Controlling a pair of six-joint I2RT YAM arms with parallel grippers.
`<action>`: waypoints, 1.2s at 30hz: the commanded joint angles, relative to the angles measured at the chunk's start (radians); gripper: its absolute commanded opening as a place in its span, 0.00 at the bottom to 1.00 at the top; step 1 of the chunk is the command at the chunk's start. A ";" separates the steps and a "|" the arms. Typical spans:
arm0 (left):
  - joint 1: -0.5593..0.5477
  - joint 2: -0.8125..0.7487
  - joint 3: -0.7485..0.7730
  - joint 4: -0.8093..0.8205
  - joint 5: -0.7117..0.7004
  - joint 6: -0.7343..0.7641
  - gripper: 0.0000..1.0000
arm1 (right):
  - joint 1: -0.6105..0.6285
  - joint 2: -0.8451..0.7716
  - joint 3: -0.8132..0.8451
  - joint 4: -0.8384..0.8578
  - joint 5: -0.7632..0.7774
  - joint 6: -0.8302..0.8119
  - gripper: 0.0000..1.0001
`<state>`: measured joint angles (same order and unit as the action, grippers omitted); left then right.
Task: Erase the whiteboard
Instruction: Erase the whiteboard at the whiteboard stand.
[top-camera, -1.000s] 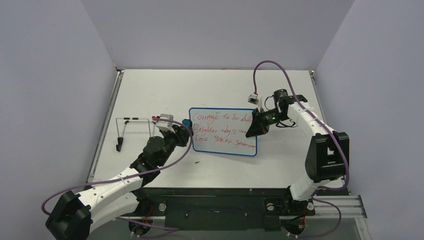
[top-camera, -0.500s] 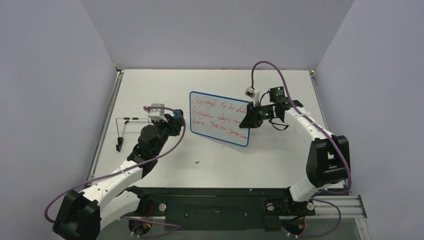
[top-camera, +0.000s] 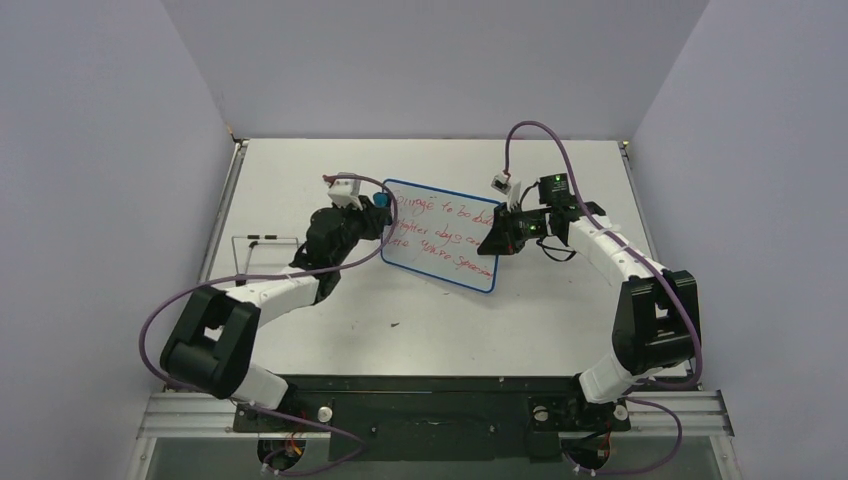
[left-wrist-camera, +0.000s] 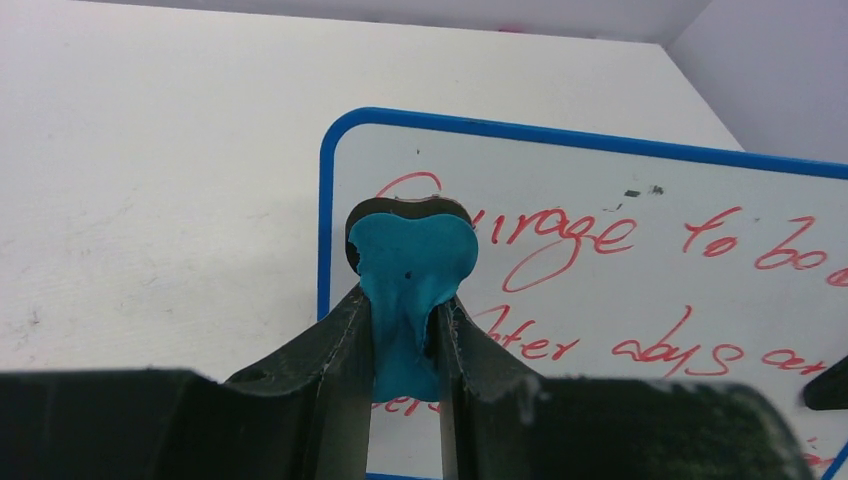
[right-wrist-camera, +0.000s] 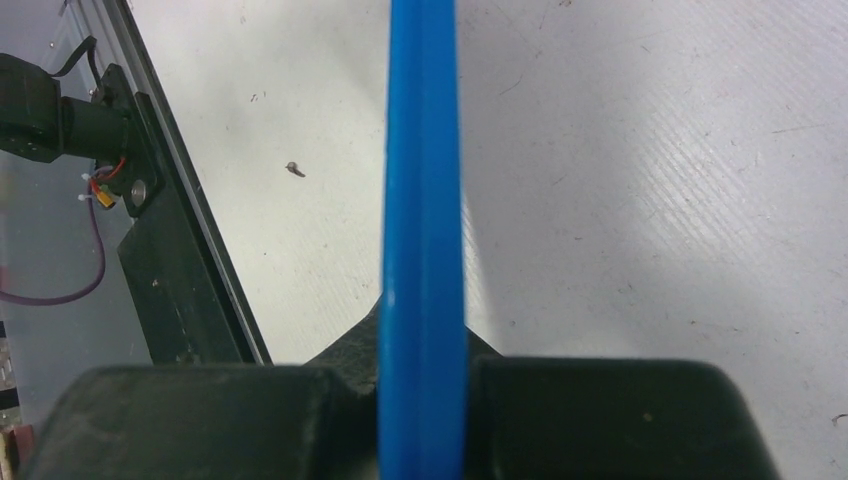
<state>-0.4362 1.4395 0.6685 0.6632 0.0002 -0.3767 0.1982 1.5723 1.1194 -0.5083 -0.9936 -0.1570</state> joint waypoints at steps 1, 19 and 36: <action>-0.003 0.110 0.090 0.125 0.013 0.047 0.00 | 0.004 -0.033 0.003 0.079 -0.030 0.019 0.00; 0.101 0.262 0.237 0.030 0.184 0.084 0.00 | 0.057 0.020 0.042 -0.015 -0.050 -0.049 0.00; 0.009 0.230 0.280 -0.187 0.081 0.181 0.00 | 0.069 0.025 0.047 -0.020 -0.041 -0.052 0.00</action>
<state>-0.3885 1.6714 0.8902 0.5323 0.1005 -0.2276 0.2256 1.5970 1.1378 -0.5098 -0.9936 -0.1505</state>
